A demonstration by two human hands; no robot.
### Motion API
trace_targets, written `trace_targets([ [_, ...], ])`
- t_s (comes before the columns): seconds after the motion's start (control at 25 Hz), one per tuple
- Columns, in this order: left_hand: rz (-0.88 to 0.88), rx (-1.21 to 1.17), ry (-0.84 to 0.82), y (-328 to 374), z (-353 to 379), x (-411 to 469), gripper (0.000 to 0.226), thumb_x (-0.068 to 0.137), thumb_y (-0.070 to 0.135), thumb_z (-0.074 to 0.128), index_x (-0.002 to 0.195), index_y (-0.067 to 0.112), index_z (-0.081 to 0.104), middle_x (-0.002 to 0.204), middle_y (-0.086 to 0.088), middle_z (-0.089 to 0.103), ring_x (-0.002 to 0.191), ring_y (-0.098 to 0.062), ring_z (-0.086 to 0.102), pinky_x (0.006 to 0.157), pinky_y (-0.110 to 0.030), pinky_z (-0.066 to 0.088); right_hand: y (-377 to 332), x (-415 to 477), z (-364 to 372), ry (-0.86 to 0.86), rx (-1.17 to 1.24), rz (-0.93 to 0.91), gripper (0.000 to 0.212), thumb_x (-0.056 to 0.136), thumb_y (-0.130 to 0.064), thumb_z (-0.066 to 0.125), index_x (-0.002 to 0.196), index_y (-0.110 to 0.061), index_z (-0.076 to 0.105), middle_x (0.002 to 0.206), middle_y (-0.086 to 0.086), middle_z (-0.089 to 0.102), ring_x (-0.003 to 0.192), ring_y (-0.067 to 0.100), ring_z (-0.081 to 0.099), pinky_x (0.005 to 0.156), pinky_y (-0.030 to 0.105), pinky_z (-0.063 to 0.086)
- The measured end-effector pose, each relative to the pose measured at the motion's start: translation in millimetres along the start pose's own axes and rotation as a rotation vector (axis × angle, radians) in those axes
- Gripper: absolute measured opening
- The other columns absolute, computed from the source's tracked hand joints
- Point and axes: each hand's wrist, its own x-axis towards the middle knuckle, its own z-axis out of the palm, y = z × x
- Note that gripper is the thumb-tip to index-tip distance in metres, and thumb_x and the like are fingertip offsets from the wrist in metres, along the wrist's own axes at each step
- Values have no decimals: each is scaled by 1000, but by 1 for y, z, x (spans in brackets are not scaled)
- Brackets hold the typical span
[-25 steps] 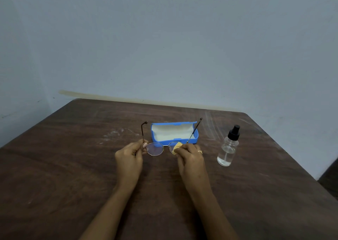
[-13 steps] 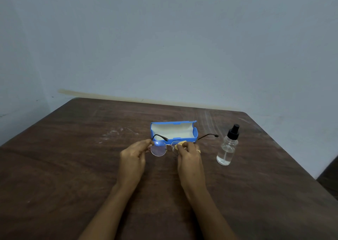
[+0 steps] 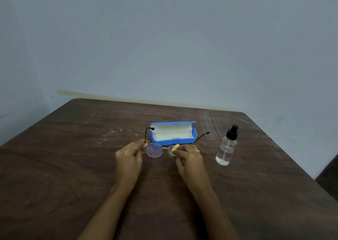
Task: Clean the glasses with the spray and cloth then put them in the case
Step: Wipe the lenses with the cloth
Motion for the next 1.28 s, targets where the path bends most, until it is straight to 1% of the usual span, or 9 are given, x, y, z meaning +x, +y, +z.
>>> trace_targets([
  [0.08, -7, 9, 24, -1, -1, 0, 32, 62, -26, 60, 83, -4, 72, 77, -16, 73, 79, -4, 60, 72, 5, 38, 1, 0, 0, -15, -6, -11, 16, 77, 5, 57, 84, -1, 71, 89, 12, 69, 88, 29, 55, 74, 21, 34],
  [0.24, -55, -15, 28, -2, -3, 3, 30, 67, -23, 59, 83, -1, 73, 78, -14, 74, 67, -3, 62, 68, -4, 44, 1, -1, 1, -11, -49, -23, 14, 76, 4, 56, 81, 0, 69, 86, 12, 68, 86, 28, 54, 71, 17, 30],
  [0.48, -4, -28, -17, 3, -3, 1, 35, 65, -26, 56, 84, -2, 72, 82, -7, 72, 82, -6, 60, 71, -13, 49, 4, -1, 5, 4, -129, 61, 27, 91, -5, 42, 105, -3, 64, 110, 9, 62, 106, 21, 49, 80, 21, 33],
  [0.6, -3, -17, -18, 5, -3, 1, 33, 65, -25, 57, 84, -2, 72, 81, -13, 73, 77, -7, 62, 72, -5, 45, -1, -3, 5, -22, -126, 42, 27, 91, -9, 45, 112, -7, 61, 115, 7, 58, 110, 19, 44, 85, 22, 35],
  [0.72, -47, -19, -23, 4, -2, 0, 29, 68, -22, 60, 86, -2, 72, 79, -14, 73, 67, -14, 67, 69, -7, 47, -6, -4, 4, -37, -114, 14, 27, 90, -10, 49, 114, -8, 61, 115, 7, 58, 111, 20, 43, 86, 25, 37],
  [0.84, -96, -48, -15, 5, -2, 1, 27, 71, -20, 59, 86, -2, 72, 77, -13, 72, 67, -2, 62, 66, 4, 42, -9, -4, 1, -9, -64, -11, 20, 89, -6, 52, 102, -4, 67, 103, 10, 64, 101, 24, 50, 77, 30, 43],
  [0.92, -101, -57, 2, 5, -2, 1, 26, 70, -21, 59, 85, -4, 72, 75, -14, 71, 67, 1, 59, 65, 7, 38, -8, -3, -1, -32, -64, -45, 19, 88, -3, 52, 98, -3, 68, 100, 11, 65, 98, 25, 52, 74, 27, 41],
  [1.16, -98, -20, 20, 3, -3, 3, 28, 68, -22, 58, 83, -3, 72, 73, -13, 72, 64, -9, 63, 66, 6, 38, 2, -1, -3, -16, -66, 10, 20, 87, -1, 51, 94, -2, 69, 99, 12, 66, 97, 26, 51, 73, 25, 37],
  [1.28, -20, -24, -29, 0, -3, 1, 37, 64, -27, 54, 85, -3, 72, 81, -7, 71, 71, -2, 62, 72, -1, 45, 6, -1, 3, -15, -117, 78, 24, 90, -3, 45, 101, -2, 66, 106, 10, 63, 102, 23, 49, 78, 26, 37],
])
